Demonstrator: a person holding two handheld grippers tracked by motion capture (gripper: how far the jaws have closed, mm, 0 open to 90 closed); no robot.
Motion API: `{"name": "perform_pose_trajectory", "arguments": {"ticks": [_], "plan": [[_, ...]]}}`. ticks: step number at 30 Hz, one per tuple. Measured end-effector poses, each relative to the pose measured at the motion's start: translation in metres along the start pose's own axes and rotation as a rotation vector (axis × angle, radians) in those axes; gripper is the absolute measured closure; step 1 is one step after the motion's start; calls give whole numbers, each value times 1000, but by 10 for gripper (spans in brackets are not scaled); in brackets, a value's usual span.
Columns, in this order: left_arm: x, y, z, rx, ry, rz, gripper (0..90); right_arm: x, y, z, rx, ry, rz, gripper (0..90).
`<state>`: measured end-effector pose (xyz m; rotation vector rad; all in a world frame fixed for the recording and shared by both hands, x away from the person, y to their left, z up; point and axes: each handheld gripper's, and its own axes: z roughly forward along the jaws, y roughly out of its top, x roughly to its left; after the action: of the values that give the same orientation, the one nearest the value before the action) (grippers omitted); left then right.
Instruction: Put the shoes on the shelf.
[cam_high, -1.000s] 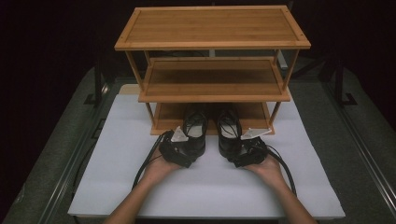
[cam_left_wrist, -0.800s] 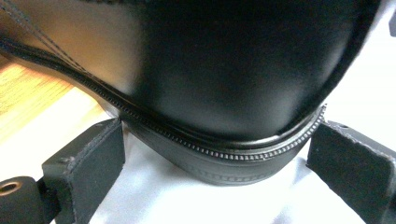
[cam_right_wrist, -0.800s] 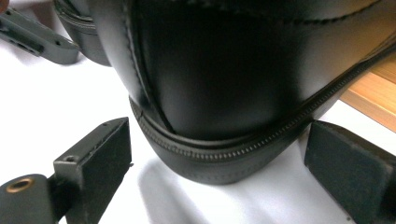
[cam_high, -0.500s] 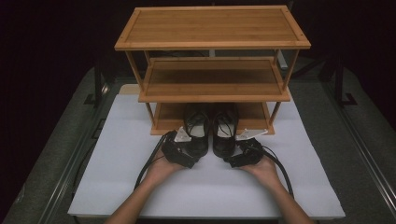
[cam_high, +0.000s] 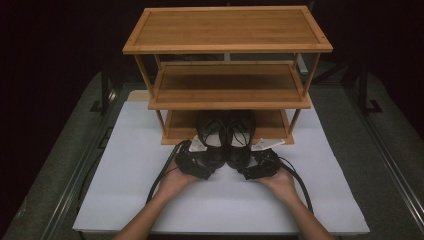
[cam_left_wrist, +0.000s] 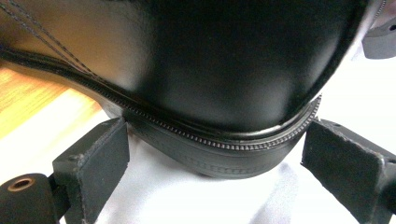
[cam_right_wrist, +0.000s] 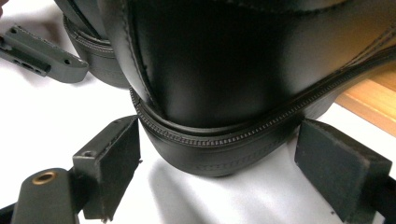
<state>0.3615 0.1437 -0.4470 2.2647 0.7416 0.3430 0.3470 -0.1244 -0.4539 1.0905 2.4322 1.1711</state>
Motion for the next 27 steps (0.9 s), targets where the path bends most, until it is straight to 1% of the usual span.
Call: {"name": "perform_pose_trajectory", "arguments": {"ticks": [2,3,5,7,9,12,13,16,21,23,24,26,27], "plan": [[0,2,-3,-9,2,-3,73,0,2,-2,-14,-2,-5,144],[1,4,-5,-20,0,-10,73,0,3,-4,-25,-3,-6,144],[3,7,-7,-34,-11,-26,72,-1,7,-7,-47,1,4,144],[5,10,-10,-43,-16,-28,72,-3,10,-10,-60,7,13,144],[6,12,-11,-37,-15,-23,72,-4,11,-10,-62,13,19,144],[7,15,-13,-38,-14,-16,72,-4,13,-10,-50,5,15,143],[8,17,-13,-42,-17,-27,72,-4,13,-10,-52,8,14,143],[11,20,-14,-54,-20,-40,72,-7,16,-12,-59,16,27,143],[18,26,-12,-54,-13,-38,72,-13,23,-8,-61,14,40,143],[22,28,-10,-70,-10,-49,71,-16,25,-5,-59,13,47,143],[24,29,-8,-69,-11,-54,71,-17,25,-4,-60,13,50,143],[28,30,-6,-82,-7,-54,70,-20,28,-1,-60,9,48,143],[29,31,-5,-81,-8,-57,70,-22,30,1,-57,10,51,143]]}}
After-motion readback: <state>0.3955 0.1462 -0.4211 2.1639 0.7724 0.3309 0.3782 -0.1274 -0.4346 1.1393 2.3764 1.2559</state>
